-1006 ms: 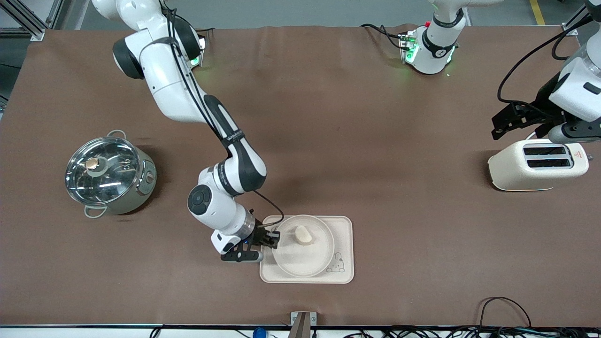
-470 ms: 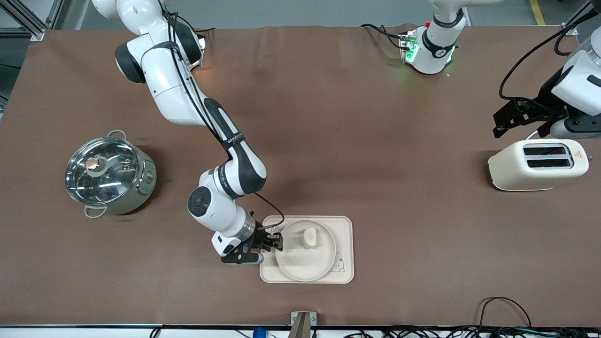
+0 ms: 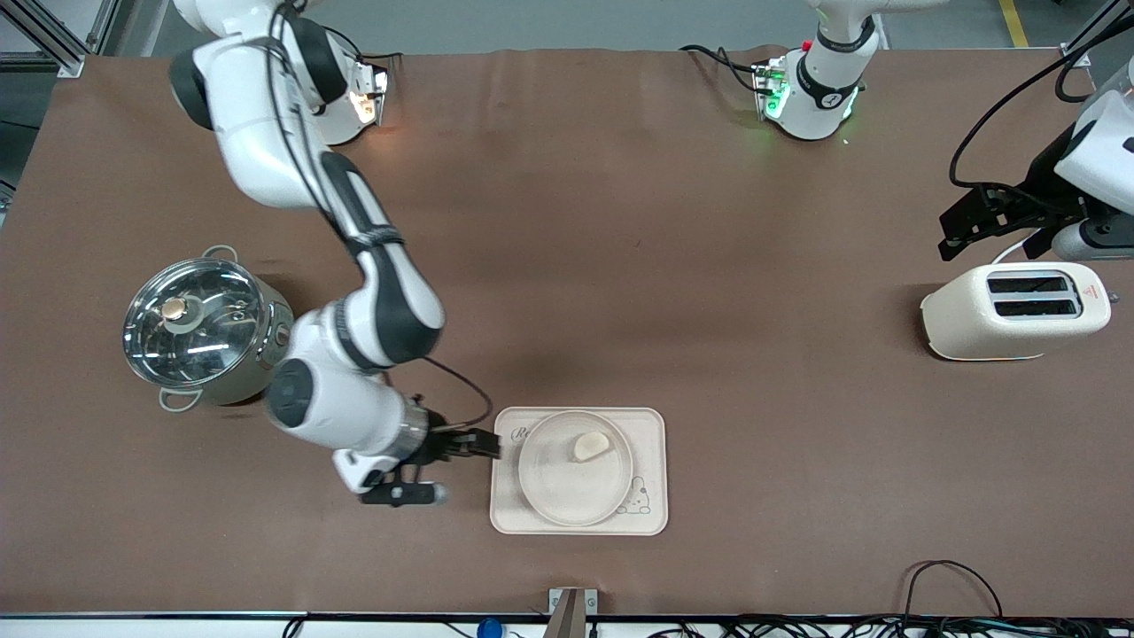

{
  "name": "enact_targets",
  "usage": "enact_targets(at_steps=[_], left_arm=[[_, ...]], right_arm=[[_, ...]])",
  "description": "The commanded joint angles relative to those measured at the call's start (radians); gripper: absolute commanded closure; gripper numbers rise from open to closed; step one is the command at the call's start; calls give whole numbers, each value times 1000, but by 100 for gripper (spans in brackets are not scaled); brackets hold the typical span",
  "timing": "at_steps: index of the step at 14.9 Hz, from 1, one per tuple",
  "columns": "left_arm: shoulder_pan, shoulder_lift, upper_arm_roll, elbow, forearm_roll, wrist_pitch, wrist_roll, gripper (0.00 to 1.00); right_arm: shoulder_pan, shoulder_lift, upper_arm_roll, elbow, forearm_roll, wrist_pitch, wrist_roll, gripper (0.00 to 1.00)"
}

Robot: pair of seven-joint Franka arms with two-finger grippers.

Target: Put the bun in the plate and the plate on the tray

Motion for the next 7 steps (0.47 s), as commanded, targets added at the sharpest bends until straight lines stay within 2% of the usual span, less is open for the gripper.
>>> enact_targets(at_steps=[1, 4, 7], left_arm=[[0, -2, -6, 12, 12, -9, 11, 0], [-2, -2, -7, 12, 12, -9, 7, 0], [3, -2, -7, 11, 12, -9, 14, 0]], right_arm=[[-59, -133, 4, -58, -129, -183, -21, 0], [-132, -315, -23, -85, -226, -439, -57, 0], [-212, -510, -28, -198, -284, -491, -135, 0]])
